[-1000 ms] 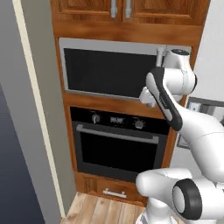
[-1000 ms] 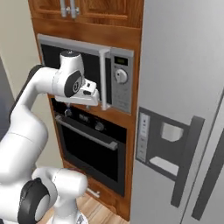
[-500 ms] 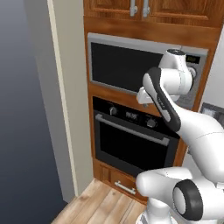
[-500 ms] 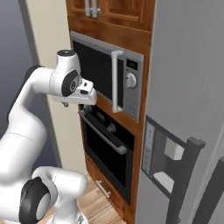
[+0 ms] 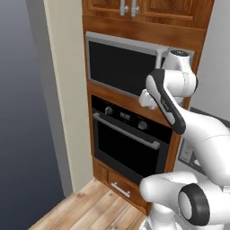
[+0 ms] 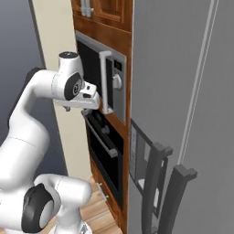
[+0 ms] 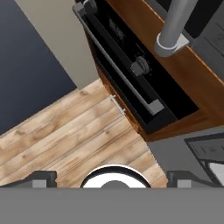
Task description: Take the baked cake out of the oven and place it on the plate for cooling. Then close the oven door.
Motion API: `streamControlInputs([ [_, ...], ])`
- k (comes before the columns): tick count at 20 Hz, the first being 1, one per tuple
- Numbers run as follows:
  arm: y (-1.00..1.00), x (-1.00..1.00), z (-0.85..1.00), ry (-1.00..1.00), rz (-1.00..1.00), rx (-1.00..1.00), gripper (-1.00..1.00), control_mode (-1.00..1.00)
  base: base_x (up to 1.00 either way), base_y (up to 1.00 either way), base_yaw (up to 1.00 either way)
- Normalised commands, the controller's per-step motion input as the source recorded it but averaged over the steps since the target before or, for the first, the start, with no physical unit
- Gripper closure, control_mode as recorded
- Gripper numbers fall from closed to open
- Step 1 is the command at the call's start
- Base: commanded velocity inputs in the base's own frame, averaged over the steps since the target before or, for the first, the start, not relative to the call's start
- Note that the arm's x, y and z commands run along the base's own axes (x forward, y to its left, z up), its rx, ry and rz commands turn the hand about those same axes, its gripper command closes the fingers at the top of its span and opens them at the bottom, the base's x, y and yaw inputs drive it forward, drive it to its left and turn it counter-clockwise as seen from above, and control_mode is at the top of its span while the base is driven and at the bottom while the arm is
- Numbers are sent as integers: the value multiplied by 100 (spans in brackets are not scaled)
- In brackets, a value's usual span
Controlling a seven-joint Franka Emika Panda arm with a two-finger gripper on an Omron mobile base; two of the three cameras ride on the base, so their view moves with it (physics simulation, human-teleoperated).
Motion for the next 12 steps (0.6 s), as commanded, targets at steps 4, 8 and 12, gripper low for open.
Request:
streamControlInputs([
  [4, -8, 0, -6, 0, 6, 0, -100, -100, -7, -31, 18],
  [8, 12, 0, -12, 0, 17, -1, -100, -100, 0, 0, 0],
  [12, 79, 0, -10, 1, 11, -14, -100, -100, 0, 0, 0],
])
